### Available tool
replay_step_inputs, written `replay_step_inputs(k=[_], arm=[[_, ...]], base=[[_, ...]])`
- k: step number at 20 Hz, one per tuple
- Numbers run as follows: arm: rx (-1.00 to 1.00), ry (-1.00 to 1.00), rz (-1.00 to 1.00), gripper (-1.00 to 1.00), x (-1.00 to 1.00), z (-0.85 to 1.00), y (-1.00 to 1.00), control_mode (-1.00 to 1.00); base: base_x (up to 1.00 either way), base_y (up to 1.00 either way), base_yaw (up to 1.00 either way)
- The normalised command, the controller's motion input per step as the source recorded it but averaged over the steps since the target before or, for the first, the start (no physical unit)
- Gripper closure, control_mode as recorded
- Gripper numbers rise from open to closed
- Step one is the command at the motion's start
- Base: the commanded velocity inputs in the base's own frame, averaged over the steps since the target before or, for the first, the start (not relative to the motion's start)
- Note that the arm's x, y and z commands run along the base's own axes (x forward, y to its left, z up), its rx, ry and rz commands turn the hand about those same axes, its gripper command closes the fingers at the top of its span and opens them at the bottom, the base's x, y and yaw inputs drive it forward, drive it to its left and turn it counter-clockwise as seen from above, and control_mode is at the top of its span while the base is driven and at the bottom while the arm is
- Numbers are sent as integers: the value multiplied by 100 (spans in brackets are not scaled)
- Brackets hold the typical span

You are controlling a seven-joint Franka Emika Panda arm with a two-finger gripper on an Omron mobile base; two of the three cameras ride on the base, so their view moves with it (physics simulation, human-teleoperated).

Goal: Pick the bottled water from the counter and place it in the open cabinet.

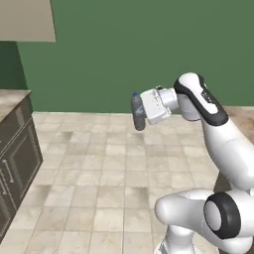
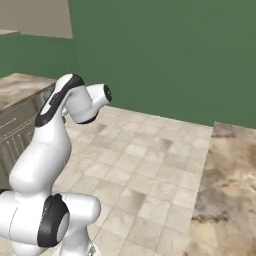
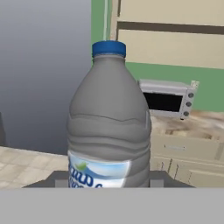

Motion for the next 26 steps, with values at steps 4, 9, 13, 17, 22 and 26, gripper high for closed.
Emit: replay_step_inputs(k=[4, 9, 13, 17, 22, 26], arm=[[0, 0, 0, 100, 0, 0, 0, 100], [0, 0, 0, 100, 0, 0, 0, 100], [0, 0, 0, 100, 0, 0, 0, 100], [0, 0, 0, 100, 0, 0, 0, 100], [0, 0, 0, 100, 0, 0, 0, 100], [0, 0, 0, 100, 0, 0, 0, 100]], base=[[86, 0, 44], [83, 0, 48], [81, 0, 51], [78, 0, 53], [77, 0, 53], [81, 0, 52]])
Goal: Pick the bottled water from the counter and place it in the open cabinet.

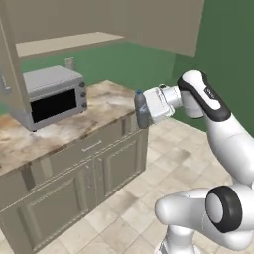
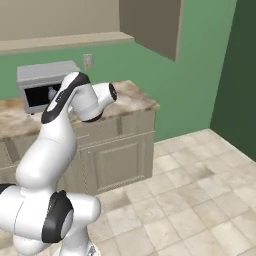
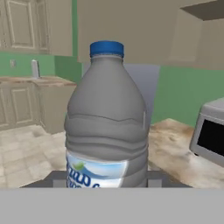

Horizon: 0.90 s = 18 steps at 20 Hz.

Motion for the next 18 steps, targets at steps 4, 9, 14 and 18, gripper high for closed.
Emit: replay_step_inputs(k=[4, 9, 14, 18], arm=[[0, 0, 0, 100, 0, 0, 0, 100], [0, 0, 0, 100, 0, 0, 0, 100], [0, 0, 0, 100, 0, 0, 0, 100], [0, 0, 0, 100, 0, 0, 0, 100]], base=[[91, -1, 50], [90, -23, 45], [58, -45, 32], [37, -44, 24]])
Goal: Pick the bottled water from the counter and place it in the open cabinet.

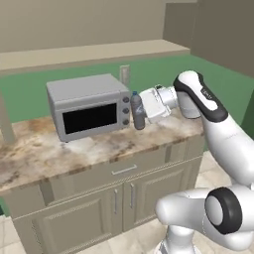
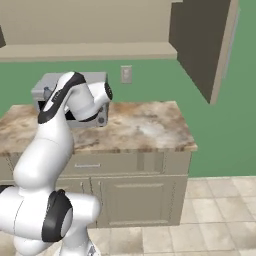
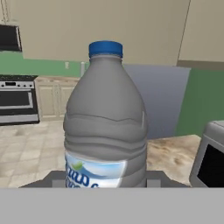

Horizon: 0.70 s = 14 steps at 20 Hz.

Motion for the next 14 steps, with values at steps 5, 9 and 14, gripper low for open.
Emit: replay_step_inputs(k=[5, 9, 14], arm=[[0, 0, 0, 100, 0, 0, 0, 100], [0, 0, 0, 100, 0, 0, 0, 100], [0, 0, 0, 100, 0, 0, 0, 100]], base=[[49, -23, 26], [58, -20, 29], [52, -28, 30]])
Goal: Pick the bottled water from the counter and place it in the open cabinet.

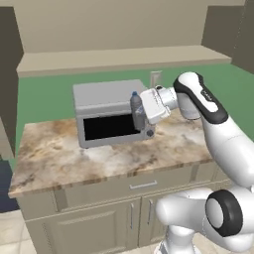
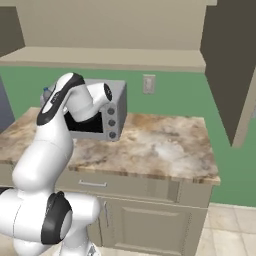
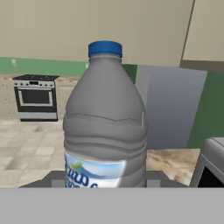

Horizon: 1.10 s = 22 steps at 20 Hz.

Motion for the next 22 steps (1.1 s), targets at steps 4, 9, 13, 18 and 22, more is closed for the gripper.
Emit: replay_step_inputs(k=[4, 9, 13, 18, 22], arm=[[0, 0, 0, 100, 0, 0, 0, 100], [0, 0, 0, 100, 0, 0, 0, 100], [0, 0, 0, 100, 0, 0, 0, 100], [0, 0, 0, 100, 0, 0, 0, 100], [0, 0, 0, 100, 1, 0, 0, -100]], base=[[45, -39, 23], [40, -35, 20], [44, -34, 18], [34, -17, 11], [2, 0, 0]])
